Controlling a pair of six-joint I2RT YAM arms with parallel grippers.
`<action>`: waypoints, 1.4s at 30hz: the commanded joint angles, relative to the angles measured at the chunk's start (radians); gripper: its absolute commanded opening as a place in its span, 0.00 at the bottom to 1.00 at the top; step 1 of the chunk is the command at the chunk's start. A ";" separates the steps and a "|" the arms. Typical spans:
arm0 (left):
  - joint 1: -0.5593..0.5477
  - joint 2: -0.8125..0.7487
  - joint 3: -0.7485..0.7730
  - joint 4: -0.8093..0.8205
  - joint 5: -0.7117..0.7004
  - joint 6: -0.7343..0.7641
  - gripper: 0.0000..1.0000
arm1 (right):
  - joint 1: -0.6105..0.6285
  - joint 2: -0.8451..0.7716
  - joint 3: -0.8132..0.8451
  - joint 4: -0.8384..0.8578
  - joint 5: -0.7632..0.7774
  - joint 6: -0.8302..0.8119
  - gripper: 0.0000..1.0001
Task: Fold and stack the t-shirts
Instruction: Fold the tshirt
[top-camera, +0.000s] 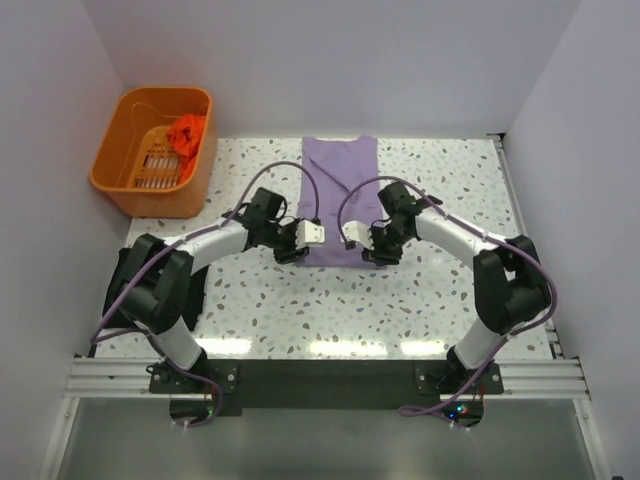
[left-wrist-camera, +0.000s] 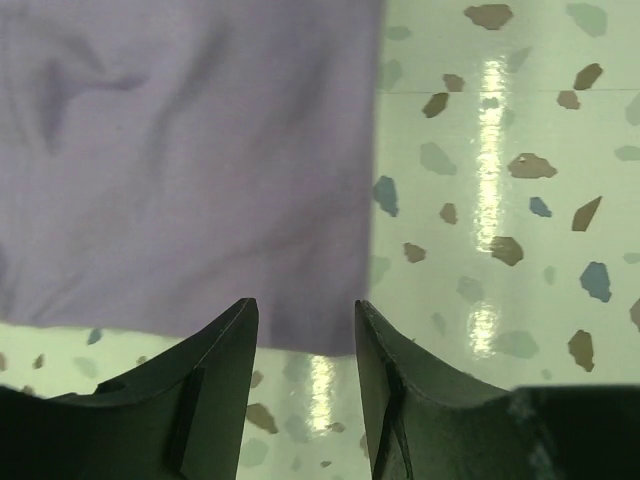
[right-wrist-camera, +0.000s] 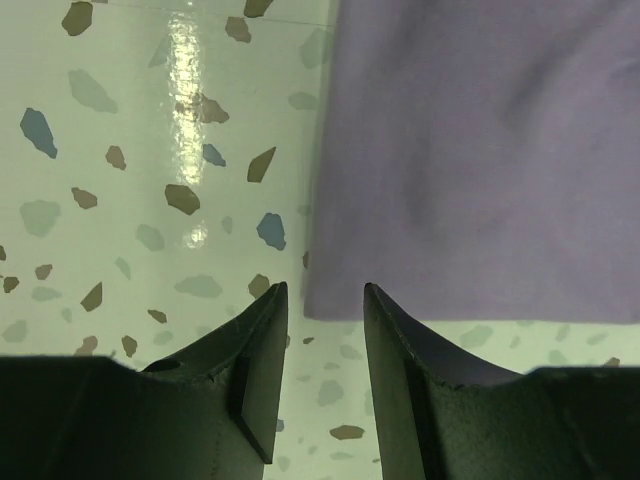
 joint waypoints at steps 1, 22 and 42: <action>-0.029 -0.009 -0.035 0.059 -0.008 -0.017 0.49 | 0.019 0.008 -0.031 0.085 -0.003 0.036 0.40; -0.049 0.102 -0.075 0.007 -0.067 0.090 0.32 | 0.041 0.085 -0.186 0.224 0.105 -0.018 0.24; 0.026 -0.076 0.182 -0.216 0.021 0.081 0.00 | -0.004 -0.043 0.159 -0.039 0.017 0.109 0.00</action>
